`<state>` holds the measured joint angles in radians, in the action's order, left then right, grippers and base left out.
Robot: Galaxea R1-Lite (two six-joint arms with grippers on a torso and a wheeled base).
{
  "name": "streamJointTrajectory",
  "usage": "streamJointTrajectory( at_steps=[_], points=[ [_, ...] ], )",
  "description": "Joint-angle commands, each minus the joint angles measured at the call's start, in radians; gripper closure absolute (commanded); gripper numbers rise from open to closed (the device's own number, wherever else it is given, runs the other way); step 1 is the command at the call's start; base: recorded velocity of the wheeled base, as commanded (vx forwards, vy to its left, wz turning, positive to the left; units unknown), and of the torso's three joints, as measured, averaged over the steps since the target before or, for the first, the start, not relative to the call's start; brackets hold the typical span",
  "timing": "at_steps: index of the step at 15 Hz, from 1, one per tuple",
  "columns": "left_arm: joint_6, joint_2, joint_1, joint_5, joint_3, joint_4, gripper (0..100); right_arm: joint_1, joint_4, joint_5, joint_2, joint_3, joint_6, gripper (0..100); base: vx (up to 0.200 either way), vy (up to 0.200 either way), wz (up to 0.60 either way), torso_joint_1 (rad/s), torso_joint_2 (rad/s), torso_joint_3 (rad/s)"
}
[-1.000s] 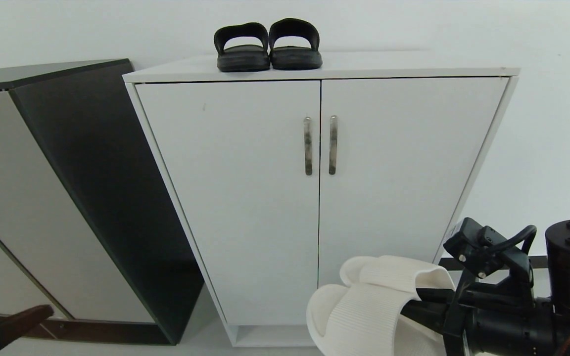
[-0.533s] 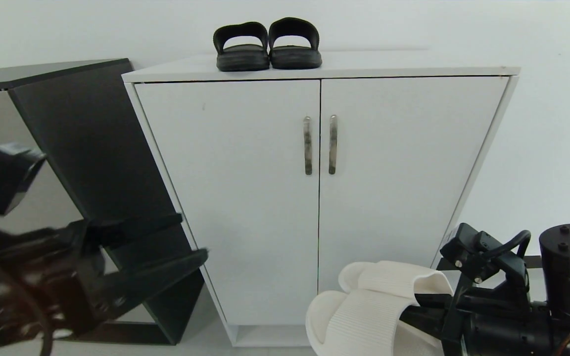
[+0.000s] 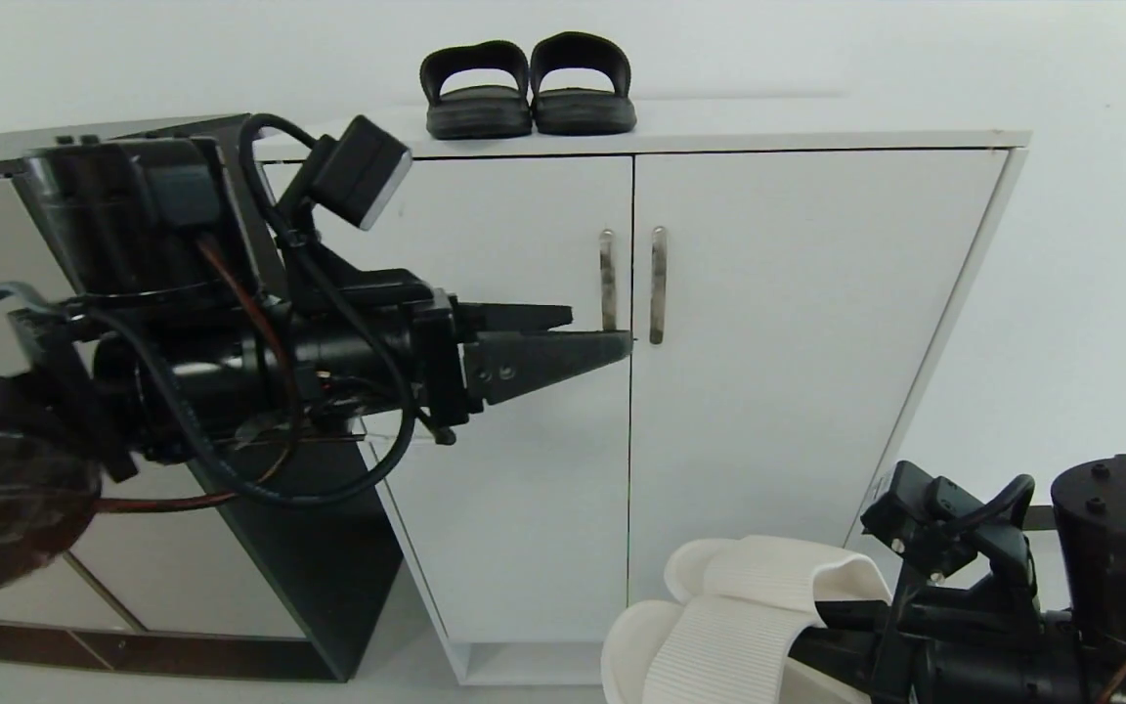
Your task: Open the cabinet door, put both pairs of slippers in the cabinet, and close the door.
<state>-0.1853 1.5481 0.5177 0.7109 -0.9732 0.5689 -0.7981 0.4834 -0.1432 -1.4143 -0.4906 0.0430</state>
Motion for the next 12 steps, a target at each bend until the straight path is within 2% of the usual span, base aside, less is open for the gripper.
streamJointTrajectory(
  at_steps=[1, 2, 3, 4, 7, 9, 12],
  points=[
    [-0.063, 0.129, 0.015, 0.035, -0.117, -0.001, 0, 0.000, 0.003, 0.001, -0.020, 0.003, 0.000, 100, 0.000, 0.000, 0.00, 0.000, 0.00, 0.000],
    [-0.105, 0.165, 0.019, 0.052, -0.174, -0.001, 0, 0.000, 0.003, 0.001, -0.014, 0.003, 0.000, 100, 0.000, 0.000, 0.00, 0.000, 0.00, 0.000],
    [-0.108, 0.188, 0.021, 0.053, -0.202, -0.001, 0, 0.000, 0.003, 0.001, -0.009, 0.001, 0.000, 100, 0.000, 0.000, 0.00, 0.000, 0.00, 0.000],
    [-0.109, 0.245, 0.021, 0.047, -0.272, -0.009, 0, -0.001, 0.003, 0.002, -0.003, -0.002, 0.000, 100, 0.000, 0.000, 0.00, 0.000, 0.00, 0.000],
    [-0.111, 0.253, 0.039, 0.035, -0.340, -0.057, 0, -0.001, 0.003, 0.001, -0.008, -0.002, 0.002, 100, 0.000, 0.000, 0.00, 0.000, 0.00, 0.000],
    [-0.106, 0.254, 0.058, -0.060, -0.377, -0.106, 0, -0.001, 0.004, 0.001, -0.005, -0.003, 0.000, 100, 0.000, 0.000, 0.00, 0.000, 0.00, 0.000],
    [-0.102, 0.283, 0.059, -0.136, -0.418, -0.136, 0, -0.003, 0.007, 0.002, -0.005, -0.005, 0.000, 100, 0.000, 0.000, 0.00, 0.000, 0.00, 0.000]
  ],
)
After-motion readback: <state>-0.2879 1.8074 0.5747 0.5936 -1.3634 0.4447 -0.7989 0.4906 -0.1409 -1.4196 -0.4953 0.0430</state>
